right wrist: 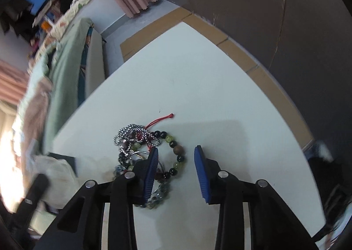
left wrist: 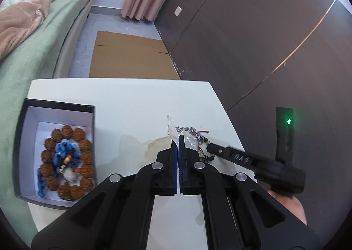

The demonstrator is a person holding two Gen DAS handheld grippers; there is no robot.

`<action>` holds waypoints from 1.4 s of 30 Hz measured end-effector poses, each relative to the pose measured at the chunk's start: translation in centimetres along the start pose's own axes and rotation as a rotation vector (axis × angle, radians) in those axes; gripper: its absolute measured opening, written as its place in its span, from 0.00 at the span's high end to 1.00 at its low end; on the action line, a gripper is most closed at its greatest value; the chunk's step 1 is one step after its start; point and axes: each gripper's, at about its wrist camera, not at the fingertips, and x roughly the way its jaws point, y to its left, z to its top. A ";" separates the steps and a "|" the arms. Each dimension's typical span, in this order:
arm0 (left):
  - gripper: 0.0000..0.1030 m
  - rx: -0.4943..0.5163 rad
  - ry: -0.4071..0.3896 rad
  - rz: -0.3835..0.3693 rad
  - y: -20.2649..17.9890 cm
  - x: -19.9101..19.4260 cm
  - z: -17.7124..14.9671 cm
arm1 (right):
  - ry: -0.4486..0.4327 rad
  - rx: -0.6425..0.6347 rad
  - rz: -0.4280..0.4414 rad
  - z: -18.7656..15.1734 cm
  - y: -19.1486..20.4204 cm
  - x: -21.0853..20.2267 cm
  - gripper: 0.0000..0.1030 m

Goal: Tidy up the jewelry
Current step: 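Grasp the white organza pouch with the left gripper while the right grasps the green-black bead bracelet, then carry pouch and bracelet over the black box and open both grippers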

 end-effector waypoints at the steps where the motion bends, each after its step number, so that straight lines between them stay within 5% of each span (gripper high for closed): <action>1: 0.98 -0.002 -0.004 0.002 0.2 -0.2 0.2 | -0.008 -0.030 -0.033 -0.1 0.6 0.0 0.67; 4: 0.98 -0.011 -0.022 0.005 0.7 -0.9 0.3 | -0.029 -0.093 -0.118 -0.5 1.8 0.1 0.70; 7: 0.98 -0.019 -0.033 0.011 1.4 -1.7 0.2 | -0.040 -0.115 -0.142 -0.4 1.5 -0.1 0.89; 11: 0.98 -0.034 -0.045 0.016 2.1 -2.8 0.0 | -0.013 -0.055 0.005 -0.2 -0.1 -0.9 0.91; 23: 0.98 -0.069 -0.156 0.010 3.7 -8.3 0.4 | -0.120 0.000 0.355 -0.7 0.7 -6.8 0.92; 40: 0.97 -0.138 -0.205 0.042 7.8 -11.2 1.5 | -0.219 -0.042 0.557 -2.4 5.0 -10.2 0.91; 42: 0.80 -0.150 -0.183 0.049 8.2 -10.8 1.7 | -0.220 -0.046 0.575 -2.5 5.7 -10.2 0.91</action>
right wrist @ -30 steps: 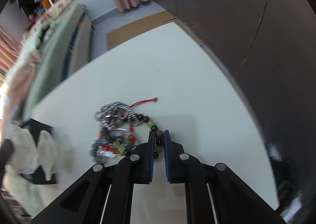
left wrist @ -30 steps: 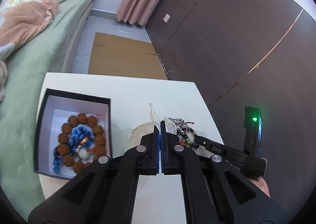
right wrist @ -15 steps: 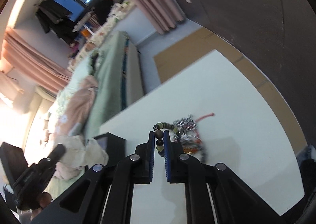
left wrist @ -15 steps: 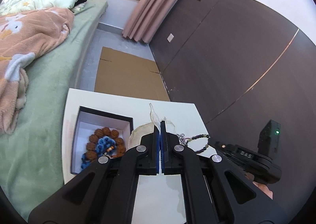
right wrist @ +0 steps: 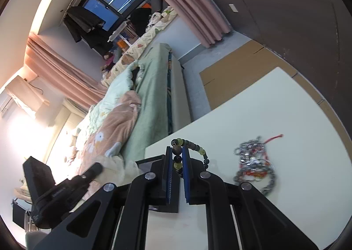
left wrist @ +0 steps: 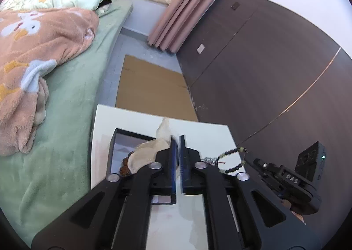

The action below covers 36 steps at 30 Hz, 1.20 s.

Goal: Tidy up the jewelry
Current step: 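Carry pouch and bracelet over the black box and open both grippers, then reach the left gripper to the pile and grasp the grey bead bracelet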

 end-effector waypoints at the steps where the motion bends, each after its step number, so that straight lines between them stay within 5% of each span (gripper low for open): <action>1: 0.46 -0.012 0.005 0.012 0.3 0.1 0.1 | 0.000 -0.003 0.006 0.0 0.3 0.2 0.91; 2: 0.32 -0.028 -0.008 0.028 0.6 0.0 0.1 | 0.001 -0.007 0.014 -0.1 0.6 0.4 0.91; 17: 0.31 -0.081 -0.078 0.093 3.8 -1.4 2.3 | 0.114 -0.053 0.232 -2.9 7.6 6.2 0.91; 21: 0.31 -0.104 -0.085 0.105 4.7 -1.6 2.6 | 0.197 -0.109 0.144 -4.1 8.9 9.1 0.81; 22: 0.31 -0.107 -0.085 0.108 4.9 -1.6 2.6 | 0.222 -0.093 0.115 -4.2 8.5 9.7 0.47; 23: 0.32 -0.107 -0.083 0.109 4.9 -1.5 2.6 | 0.199 -0.088 0.081 -4.4 8.2 9.5 0.23; 36: 0.31 -0.041 -0.044 0.113 3.2 -1.0 1.4 | 0.119 -0.109 -0.106 -1.9 3.7 4.5 0.26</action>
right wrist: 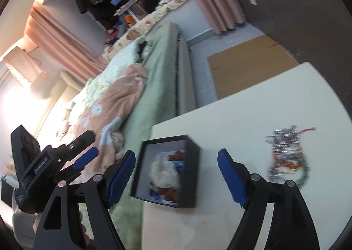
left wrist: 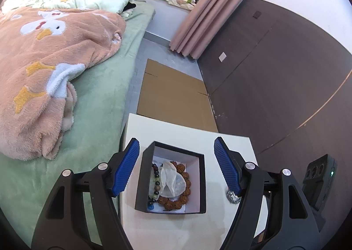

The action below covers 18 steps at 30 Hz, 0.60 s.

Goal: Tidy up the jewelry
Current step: 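Reach the left gripper to the pile and grasp the grey bead bracelet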

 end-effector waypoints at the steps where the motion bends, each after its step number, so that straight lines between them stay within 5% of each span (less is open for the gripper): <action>1: 0.31 0.005 0.002 0.000 -0.2 0.0 -0.1 | 0.002 0.003 -0.021 0.1 -0.5 -0.3 0.25; 18: 0.31 0.139 0.080 -0.020 -6.0 2.5 -3.9 | 0.041 0.073 -0.156 -0.1 -8.4 -4.8 0.13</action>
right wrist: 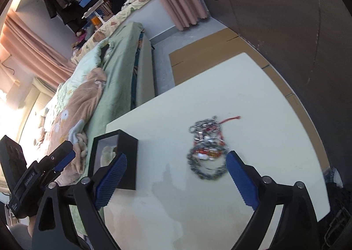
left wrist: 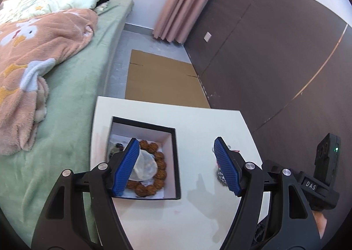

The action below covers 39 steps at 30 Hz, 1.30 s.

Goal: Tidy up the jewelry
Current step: 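Reach the left gripper to the pile and grasp the grey bead bracelet, then lift the grey bracelet with the left gripper while the right reaches the silver hoop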

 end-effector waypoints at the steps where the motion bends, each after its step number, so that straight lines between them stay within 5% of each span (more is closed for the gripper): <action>1: 0.31 0.007 0.004 -0.002 -0.3 0.2 -0.1 | 0.004 0.000 -0.001 0.1 -0.2 -0.1 0.13; 8: 0.33 0.086 0.059 -0.030 -3.7 2.8 -1.7 | 0.030 0.023 -0.042 0.4 -2.8 -0.3 0.13; 19: 0.67 0.198 0.185 -0.065 -8.8 8.0 -4.1 | 0.062 0.101 -0.059 1.5 -5.9 1.2 0.22; 34: 0.74 0.211 0.332 -0.075 -10.0 14.8 -6.0 | 0.062 0.115 -0.047 3.3 -6.7 1.5 0.22; 39: 0.88 0.186 0.354 -0.106 -9.7 14.8 -6.1 | 0.080 0.098 -0.053 3.0 -6.3 2.0 0.22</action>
